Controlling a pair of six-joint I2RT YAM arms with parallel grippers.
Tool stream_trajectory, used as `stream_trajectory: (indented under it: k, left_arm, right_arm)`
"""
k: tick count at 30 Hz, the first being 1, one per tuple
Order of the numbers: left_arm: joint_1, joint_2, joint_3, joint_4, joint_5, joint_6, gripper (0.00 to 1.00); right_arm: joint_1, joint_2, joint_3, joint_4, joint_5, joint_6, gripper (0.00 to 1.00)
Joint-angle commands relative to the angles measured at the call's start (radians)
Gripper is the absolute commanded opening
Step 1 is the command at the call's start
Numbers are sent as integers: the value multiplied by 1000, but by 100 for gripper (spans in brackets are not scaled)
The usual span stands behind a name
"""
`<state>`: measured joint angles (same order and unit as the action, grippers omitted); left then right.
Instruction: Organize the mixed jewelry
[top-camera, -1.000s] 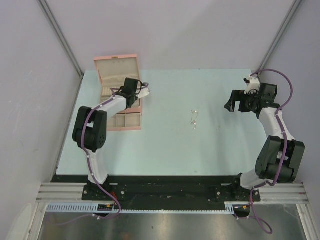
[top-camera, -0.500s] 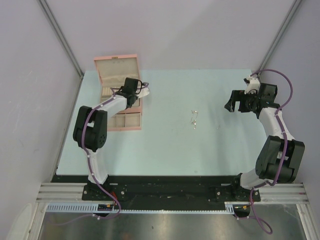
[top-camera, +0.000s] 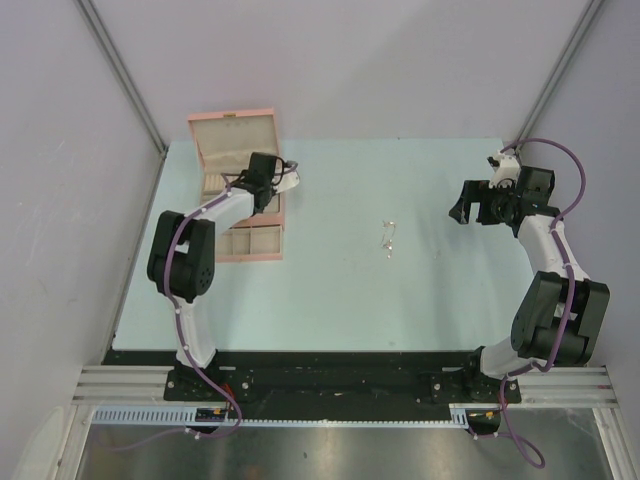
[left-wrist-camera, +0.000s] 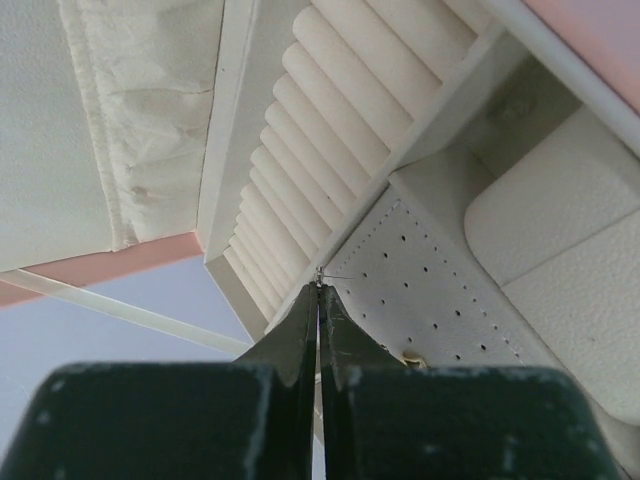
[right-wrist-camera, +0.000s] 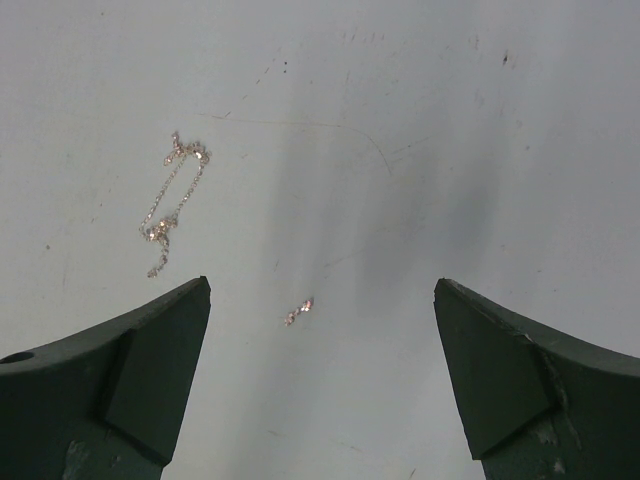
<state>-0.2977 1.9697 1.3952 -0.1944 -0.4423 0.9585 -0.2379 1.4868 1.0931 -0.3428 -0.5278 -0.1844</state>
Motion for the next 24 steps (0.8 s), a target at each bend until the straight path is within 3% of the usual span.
stream_trajectory:
  k: [1,24]
  left_arm:
    - [5,15,44,32,-16,-6,0]
    - [17,31,34,44,-32,13,0]
  right_arm:
    - [-6,-2,14,2,12,-3,100]
    - [-8,-3,14,2,9,-3,100]
